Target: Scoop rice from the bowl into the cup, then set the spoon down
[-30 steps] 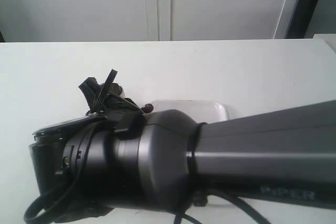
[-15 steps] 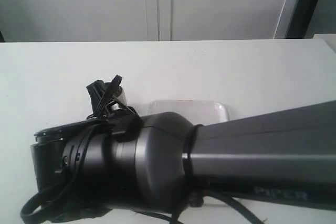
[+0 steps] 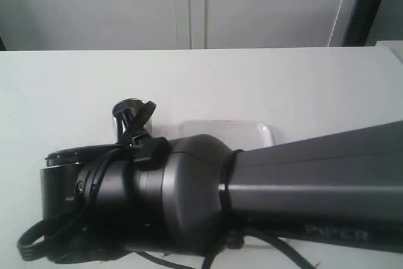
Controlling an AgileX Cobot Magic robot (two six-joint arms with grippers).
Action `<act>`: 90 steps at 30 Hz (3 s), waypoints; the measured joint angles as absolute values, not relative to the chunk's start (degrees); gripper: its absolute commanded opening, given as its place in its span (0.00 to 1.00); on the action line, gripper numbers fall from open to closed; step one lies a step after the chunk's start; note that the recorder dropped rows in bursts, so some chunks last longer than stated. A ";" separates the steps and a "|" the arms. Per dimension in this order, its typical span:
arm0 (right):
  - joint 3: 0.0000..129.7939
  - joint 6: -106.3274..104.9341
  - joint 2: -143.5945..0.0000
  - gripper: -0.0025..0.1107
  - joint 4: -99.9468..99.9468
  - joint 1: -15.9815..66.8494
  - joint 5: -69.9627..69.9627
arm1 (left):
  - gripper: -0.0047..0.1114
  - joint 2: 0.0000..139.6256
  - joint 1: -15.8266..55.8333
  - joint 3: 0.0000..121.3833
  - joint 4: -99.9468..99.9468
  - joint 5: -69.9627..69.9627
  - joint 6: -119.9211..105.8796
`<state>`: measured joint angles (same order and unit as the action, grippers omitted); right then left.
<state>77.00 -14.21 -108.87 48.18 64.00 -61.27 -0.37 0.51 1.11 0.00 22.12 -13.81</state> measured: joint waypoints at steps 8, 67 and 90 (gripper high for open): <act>77.00 -8.71 -108.87 0.02 41.64 62.72 -59.94 | 0.16 -0.37 0.51 1.11 0.00 22.12 -13.81; 85.77 6.36 -103.17 0.02 23.06 46.41 -48.38 | 0.16 -0.37 0.51 1.11 0.00 22.12 -13.81; 99.12 5.24 -113.70 0.02 30.07 43.86 -59.37 | 0.16 -0.37 0.51 1.11 0.00 22.12 -13.81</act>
<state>99.12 5.24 -113.70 30.07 43.86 -59.37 -0.37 0.51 1.11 0.00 22.12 -13.81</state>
